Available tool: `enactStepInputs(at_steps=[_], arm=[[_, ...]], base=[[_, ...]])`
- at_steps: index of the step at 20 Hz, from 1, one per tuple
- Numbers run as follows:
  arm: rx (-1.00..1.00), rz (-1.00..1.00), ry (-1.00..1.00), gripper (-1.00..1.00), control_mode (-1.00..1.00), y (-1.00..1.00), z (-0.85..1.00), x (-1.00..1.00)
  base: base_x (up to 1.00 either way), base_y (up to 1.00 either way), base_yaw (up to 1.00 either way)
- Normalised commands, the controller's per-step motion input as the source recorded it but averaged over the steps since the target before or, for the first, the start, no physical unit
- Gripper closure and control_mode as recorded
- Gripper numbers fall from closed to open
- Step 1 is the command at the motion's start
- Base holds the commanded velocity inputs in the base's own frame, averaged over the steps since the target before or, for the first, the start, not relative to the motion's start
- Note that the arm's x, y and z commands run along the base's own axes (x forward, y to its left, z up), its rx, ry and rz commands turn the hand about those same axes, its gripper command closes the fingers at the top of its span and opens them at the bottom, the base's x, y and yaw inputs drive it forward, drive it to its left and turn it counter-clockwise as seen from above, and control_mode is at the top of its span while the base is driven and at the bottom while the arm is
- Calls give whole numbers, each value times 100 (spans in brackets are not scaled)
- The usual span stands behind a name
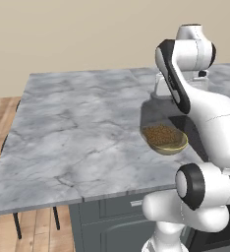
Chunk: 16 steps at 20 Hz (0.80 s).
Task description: Pick the jar and bowl and place them in the sink. Then turn on the water.
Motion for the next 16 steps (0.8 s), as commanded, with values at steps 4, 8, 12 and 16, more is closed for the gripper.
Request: enactStepInputs(at_steps=[4, 8, 12, 16], arm=[[0, -3, 0, 100, -100, -25, 0, -4], [0, -1, 0, 100, -100, -4, 0, 0], [0, -1, 0, 100, 100, 0, 0, 0], [0, 0, 0, 100, 100, 0, 0, 0]], base=[[0, 0, 0], [0, 0, 0], [-9, -5, -4], [-57, -46, -18]])
